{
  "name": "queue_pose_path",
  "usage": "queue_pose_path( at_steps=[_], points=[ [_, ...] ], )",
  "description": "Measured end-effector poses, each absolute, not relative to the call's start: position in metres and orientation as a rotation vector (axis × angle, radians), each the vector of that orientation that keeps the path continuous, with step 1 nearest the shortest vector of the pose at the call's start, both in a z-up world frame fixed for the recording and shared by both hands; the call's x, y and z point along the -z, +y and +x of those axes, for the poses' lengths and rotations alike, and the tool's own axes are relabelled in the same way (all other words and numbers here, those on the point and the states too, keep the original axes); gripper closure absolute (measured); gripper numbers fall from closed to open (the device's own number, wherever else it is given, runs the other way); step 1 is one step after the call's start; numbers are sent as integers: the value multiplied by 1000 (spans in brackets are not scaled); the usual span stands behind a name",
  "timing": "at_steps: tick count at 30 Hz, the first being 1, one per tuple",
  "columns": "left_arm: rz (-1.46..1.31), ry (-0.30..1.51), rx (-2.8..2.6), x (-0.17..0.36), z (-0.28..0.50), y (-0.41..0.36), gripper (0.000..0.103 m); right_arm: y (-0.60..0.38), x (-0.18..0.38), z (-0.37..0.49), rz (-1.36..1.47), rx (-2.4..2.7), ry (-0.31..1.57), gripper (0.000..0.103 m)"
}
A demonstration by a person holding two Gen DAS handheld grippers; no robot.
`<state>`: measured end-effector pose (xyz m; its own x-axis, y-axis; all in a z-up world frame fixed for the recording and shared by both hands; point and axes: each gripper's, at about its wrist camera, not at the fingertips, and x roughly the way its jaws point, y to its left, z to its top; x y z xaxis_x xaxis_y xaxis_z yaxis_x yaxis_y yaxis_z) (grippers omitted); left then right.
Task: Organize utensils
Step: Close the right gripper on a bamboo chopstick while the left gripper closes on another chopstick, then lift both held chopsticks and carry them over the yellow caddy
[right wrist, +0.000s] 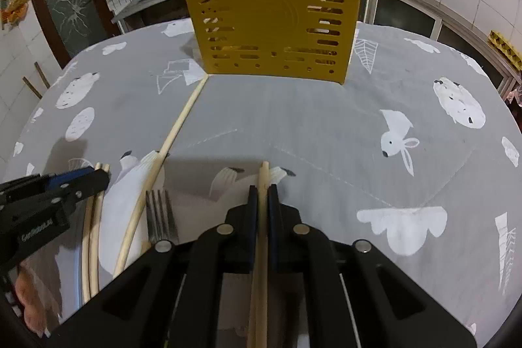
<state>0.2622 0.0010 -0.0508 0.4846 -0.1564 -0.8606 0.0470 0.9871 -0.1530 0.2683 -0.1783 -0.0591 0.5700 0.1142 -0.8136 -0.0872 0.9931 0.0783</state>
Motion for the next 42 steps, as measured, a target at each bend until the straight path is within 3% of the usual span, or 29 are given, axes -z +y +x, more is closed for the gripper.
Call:
queue_pose_path(
  at_steps=[9,42],
  points=[
    [-124,1046,133,48,271,-3,96,-185,50,276,80,-114,964,97],
    [-86,553,186,-80,195,9,98,-227,-59,186,193,-106,485,97]
  ],
)
